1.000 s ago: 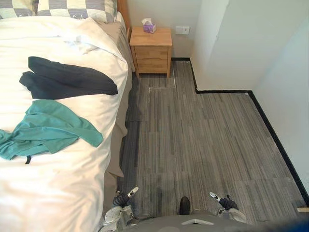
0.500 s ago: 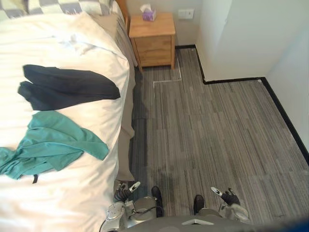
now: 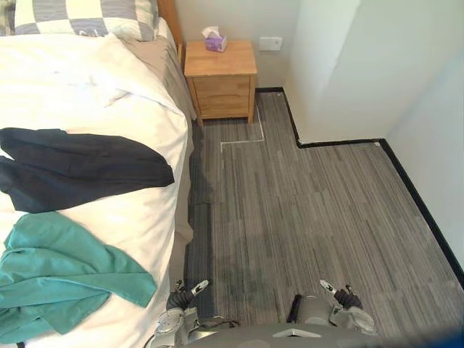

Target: Tidy the bed and pick cloth on bed and put in laundry

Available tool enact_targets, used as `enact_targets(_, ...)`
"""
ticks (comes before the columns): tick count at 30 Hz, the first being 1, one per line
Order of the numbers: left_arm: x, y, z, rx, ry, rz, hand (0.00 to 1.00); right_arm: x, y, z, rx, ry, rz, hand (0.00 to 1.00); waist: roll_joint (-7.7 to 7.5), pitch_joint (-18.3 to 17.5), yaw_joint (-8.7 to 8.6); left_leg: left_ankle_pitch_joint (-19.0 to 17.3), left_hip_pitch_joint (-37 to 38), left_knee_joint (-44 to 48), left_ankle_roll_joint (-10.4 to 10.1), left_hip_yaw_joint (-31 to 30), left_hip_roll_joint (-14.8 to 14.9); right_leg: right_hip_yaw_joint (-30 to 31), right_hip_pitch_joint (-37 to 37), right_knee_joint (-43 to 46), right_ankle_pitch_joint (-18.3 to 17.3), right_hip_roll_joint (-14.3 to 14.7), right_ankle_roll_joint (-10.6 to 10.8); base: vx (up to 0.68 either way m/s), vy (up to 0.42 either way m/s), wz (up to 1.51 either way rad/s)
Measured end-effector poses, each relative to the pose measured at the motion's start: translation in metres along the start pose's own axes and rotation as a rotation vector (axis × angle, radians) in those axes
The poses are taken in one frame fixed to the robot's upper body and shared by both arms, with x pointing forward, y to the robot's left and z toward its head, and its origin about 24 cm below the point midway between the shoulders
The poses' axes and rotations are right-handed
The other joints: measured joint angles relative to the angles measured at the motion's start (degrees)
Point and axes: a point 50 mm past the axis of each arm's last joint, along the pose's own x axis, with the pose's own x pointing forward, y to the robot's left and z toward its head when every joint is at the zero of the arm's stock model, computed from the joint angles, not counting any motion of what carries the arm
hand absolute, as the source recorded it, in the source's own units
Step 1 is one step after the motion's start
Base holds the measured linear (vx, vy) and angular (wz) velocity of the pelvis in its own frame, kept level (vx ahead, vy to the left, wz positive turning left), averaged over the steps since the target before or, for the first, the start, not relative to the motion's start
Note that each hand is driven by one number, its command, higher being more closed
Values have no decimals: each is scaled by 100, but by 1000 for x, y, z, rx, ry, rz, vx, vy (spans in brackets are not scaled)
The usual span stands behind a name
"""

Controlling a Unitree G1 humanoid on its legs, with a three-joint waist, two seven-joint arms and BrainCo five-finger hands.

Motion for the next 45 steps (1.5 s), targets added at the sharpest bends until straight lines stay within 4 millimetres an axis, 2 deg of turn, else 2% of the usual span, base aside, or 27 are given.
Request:
enact_targets(1,0,0,2,-6,-7,1,0,0,2,0,3,-4,2,0,-49,56,-8,-67,30,4,-141,-184,74,140,-25,-1174,531,126,1,267,-236,76)
enact_targets(2,1,1,3,-6,-11,3,0,-1,3,0,3,-2,4,0,-83,61,-7,-89,42,4,-183,-212,75,211,-20,-1467,682,135,1,367,-367,72)
enact_targets(3,2,4,6,-11,-18,14,0,-2,4,-4,5,6,5,0,-257,71,4,-273,120,21,-495,-318,75,339,48,-2163,1682,122,-76,320,-323,28)
enact_targets(4,2,-1,7,-40,-17,16,0,0,4,2,3,-8,4,0,-21,145,73,-251,122,48,-682,-299,314,194,165,-2172,1670,342,-174,366,-382,27)
enact_targets(6,2,-6,6,-79,-17,27,0,2,6,11,13,-37,5,0,80,273,43,-156,269,-73,-799,-222,441,113,108,-1696,1237,419,-268,210,-212,7)
enact_targets(9,2,-4,6,-111,-14,45,0,0,7,7,13,-27,9,0,-19,275,31,39,564,-194,-979,-201,507,45,-3,-809,504,309,-373,181,-196,17)
enact_targets(13,-1,1,-3,-153,10,76,0,-2,2,-2,28,-3,-1,0,-17,196,17,163,463,265,-1024,-262,663,-113,263,-912,175,405,-354,152,-176,24)
enact_targets(14,-2,2,-6,-180,16,86,0,-3,-2,-7,44,9,-12,0,19,172,24,162,199,939,-1026,-414,792,-156,550,-1229,180,501,-357,185,-146,16)
enact_targets(16,-3,4,-4,-201,-7,94,0,-4,-5,-9,32,17,-21,0,89,134,23,389,-510,2614,-1308,-812,1023,-163,970,-1652,282,707,-341,189,-96,0)
enact_targets(18,-5,5,-6,-217,-12,100,0,-4,-11,-11,-21,21,-26,0,195,108,112,1297,-1226,4335,-1346,-1021,1274,34,1509,-2139,336,999,-557,267,-49,-55)
enact_targets(19,-5,6,-5,-220,-14,104,0,-4,-11,-10,-21,20,-28,0,234,84,132,1076,-1376,4652,-1371,-967,1290,127,1580,-2213,320,1033,-619,305,5,-67)
enact_targets(21,-4,2,-4,-241,-20,96,0,-3,-10,-8,-14,19,-31,0,244,75,197,125,-1830,5043,-1082,-604,1177,552,1819,-2456,333,1009,-631,353,71,-86)
enact_targets(23,-4,1,4,-236,-52,84,0,-3,-10,-12,-12,47,-35,0,130,105,287,-387,-2175,4408,-930,-388,800,872,2022,-2567,383,755,-480,322,156,-90)
enact_targets(24,-4,1,4,-235,-56,83,0,-2,-10,-13,-12,50,-35,0,113,111,302,-423,-2210,4256,-923,-371,751,926,2033,-2571,390,718,-442,328,251,-89)
enact_targets(25,-3,-1,7,-216,-72,69,0,-2,-10,-13,-13,52,-36,0,113,95,332,-250,-2395,2271,-906,-354,440,1199,2171,-2624,187,473,-115,391,363,-71)
enact_targets(26,-4,-4,5,-214,-64,61,0,-3,-13,-12,-17,49,-43,0,193,56,345,155,-2383,1707,-784,-346,439,1244,2191,-2623,124,486,-3,345,332,-74)
enact_targets(28,-3,2,8,-171,-75,64,0,-6,-7,-22,-48,73,-22,0,-27,-76,349,324,-2045,1218,-503,-74,84,1317,2329,-2674,178,266,157,379,223,-4)
enact_targets(31,-1,6,14,-180,-93,70,0,-6,1,-21,-76,67,-1,0,-190,-34,432,254,-2350,2208,-591,263,210,1145,2601,-2962,493,359,-276,397,118,4)
enact_targets(32,0,9,19,-194,-108,83,0,-5,3,-21,-59,70,-2,0,-196,-31,498,163,-2579,1918,-433,497,49,1284,2820,-3064,504,168,-237,356,206,-3)
enact_targets(33,-1,5,11,-194,-77,75,0,-4,-5,-19,-55,67,-26,0,-74,-86,470,362,-2433,1391,43,604,36,1316,2916,-3124,513,237,-205,330,222,1)
enact_targets(37,-3,17,0,-197,-30,106,0,-5,4,-22,-49,80,5,0,-135,-187,547,153,-1982,1041,-7,772,-135,1625,2743,-2512,720,128,52,256,125,-22)
enact_targets(38,-4,22,-5,-184,-7,119,0,-4,3,-20,-60,75,6,0,-159,-202,523,133,-1705,689,-62,802,-155,1739,2322,-1483,671,85,745,204,69,-12)
enact_targets(39,-5,28,-9,-160,8,126,0,-4,2,-19,-72,69,7,0,-185,-189,492,131,-1479,484,-60,769,-225,1842,1953,-584,762,49,1156,306,88,15)
enact_targets(40,-7,37,-15,-137,30,144,0,-4,2,-19,-78,71,9,0,-256,-192,368,122,-1198,290,-64,671,-319,1904,1564,464,1041,21,1203,204,62,35)
enact_targets(42,-10,46,-22,-107,54,161,0,-6,-3,-25,-76,87,-1,0,-357,-203,272,26,-834,189,-5,493,-408,1645,1107,1654,1059,-175,1177,348,25,52)
enact_targets(44,-10,46,-24,-100,68,160,0,-5,-5,-21,-80,74,-10,0,-335,-194,227,4,-502,113,-1,174,-402,841,796,2055,433,-434,1005,367,-37,84)
enact_targets(45,-8,43,-21,-103,61,153,0,-4,-6,-20,-80,70,-12,0,-299,-185,201,14,-365,40,-21,-18,-351,558,675,1773,119,-441,677,335,-122,97)
